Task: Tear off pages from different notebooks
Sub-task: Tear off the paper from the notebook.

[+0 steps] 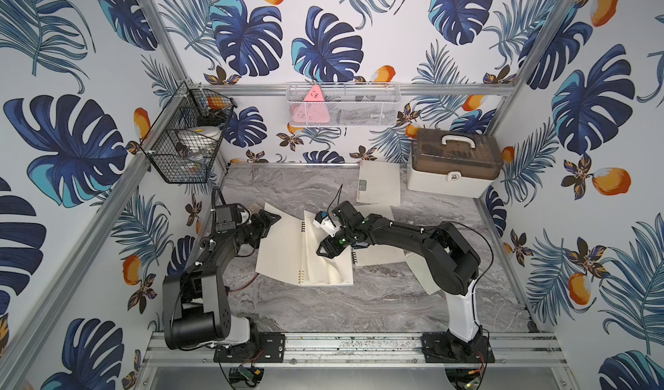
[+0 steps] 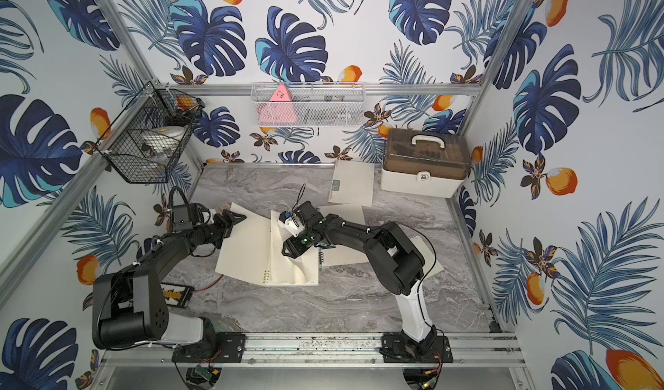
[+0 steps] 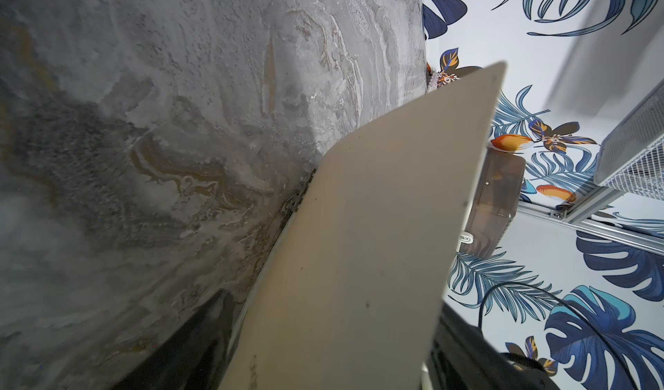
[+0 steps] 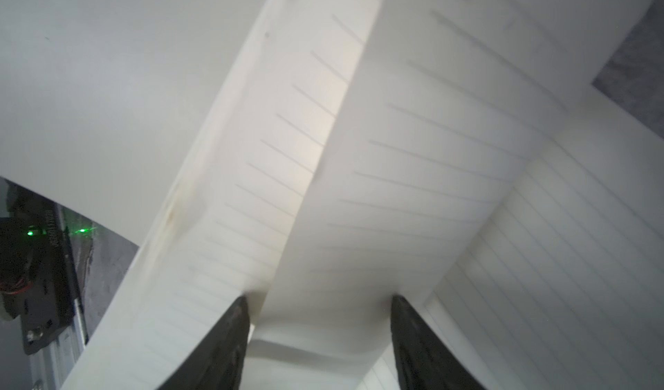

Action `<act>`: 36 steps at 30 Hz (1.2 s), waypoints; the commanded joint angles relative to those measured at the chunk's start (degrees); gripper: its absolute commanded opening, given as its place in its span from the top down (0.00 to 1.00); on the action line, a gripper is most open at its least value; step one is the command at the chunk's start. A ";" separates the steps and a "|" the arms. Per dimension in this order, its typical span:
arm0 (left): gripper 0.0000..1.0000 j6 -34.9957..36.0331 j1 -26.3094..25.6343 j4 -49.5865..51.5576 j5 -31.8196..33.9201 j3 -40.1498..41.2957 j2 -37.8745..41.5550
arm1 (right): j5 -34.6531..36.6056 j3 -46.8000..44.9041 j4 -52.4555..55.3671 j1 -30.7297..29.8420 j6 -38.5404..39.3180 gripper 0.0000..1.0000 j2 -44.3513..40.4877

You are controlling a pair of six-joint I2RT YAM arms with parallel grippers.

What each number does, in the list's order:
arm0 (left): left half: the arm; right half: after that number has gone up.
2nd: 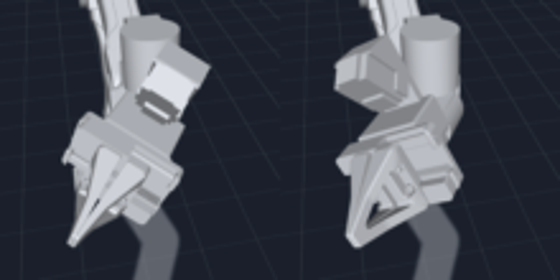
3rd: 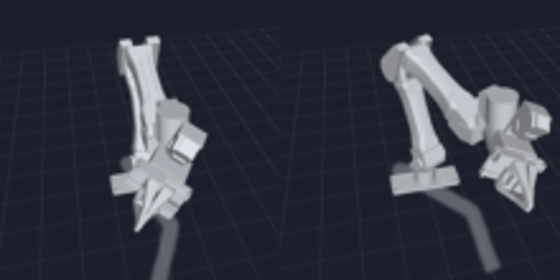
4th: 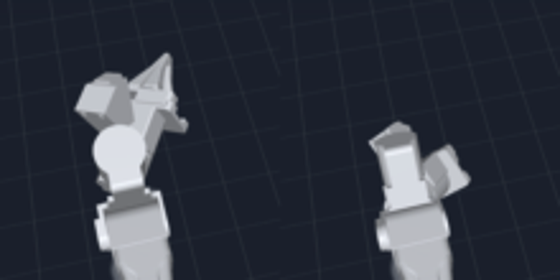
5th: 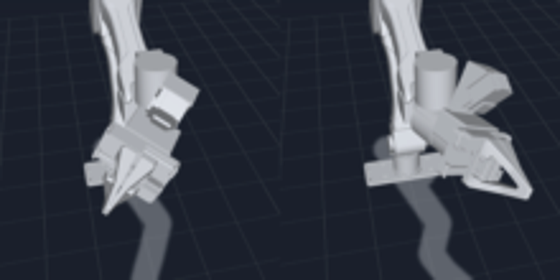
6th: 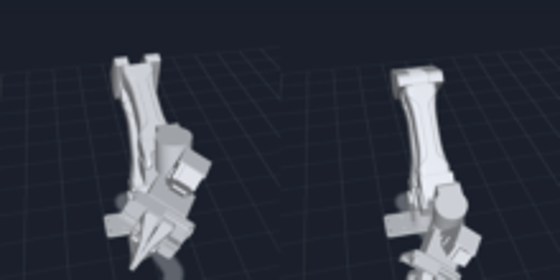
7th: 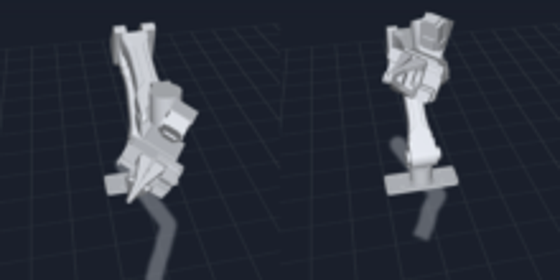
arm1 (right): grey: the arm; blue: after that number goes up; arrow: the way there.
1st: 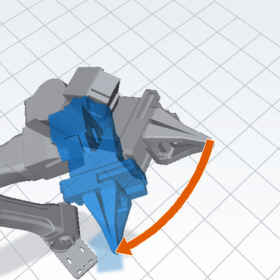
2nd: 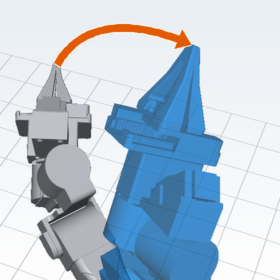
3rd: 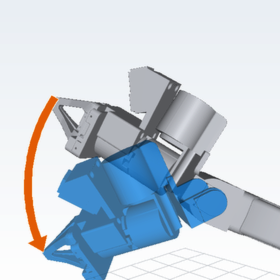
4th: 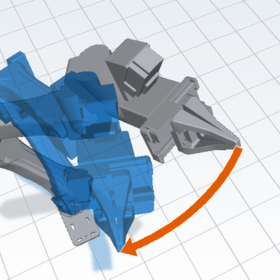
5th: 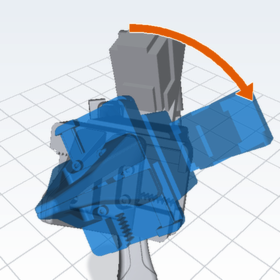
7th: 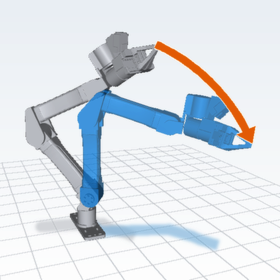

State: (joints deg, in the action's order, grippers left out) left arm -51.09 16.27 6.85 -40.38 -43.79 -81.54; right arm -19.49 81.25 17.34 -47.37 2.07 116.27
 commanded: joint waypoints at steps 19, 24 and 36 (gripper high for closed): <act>0.16 -0.16 0.04 -0.96 -0.49 0.13 0.16 | 15.18 2.02 5.41 -3.86 -0.63 0.62 -2.47; 0.16 -0.28 0.12 -1.05 -0.49 0.26 0.08 | 10.10 1.20 2.21 -3.84 -2.01 0.78 -3.98; 0.04 -6.02 0.08 -10.44 -5.06 2.91 0.45 | 2.49 6.67 -0.95 -7.18 -4.40 0.88 -3.58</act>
State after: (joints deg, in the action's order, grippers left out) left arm -52.93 16.27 3.66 -41.89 -42.24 -81.52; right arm -14.15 85.62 18.41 -53.17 -1.08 111.68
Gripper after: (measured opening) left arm 0.943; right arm 0.115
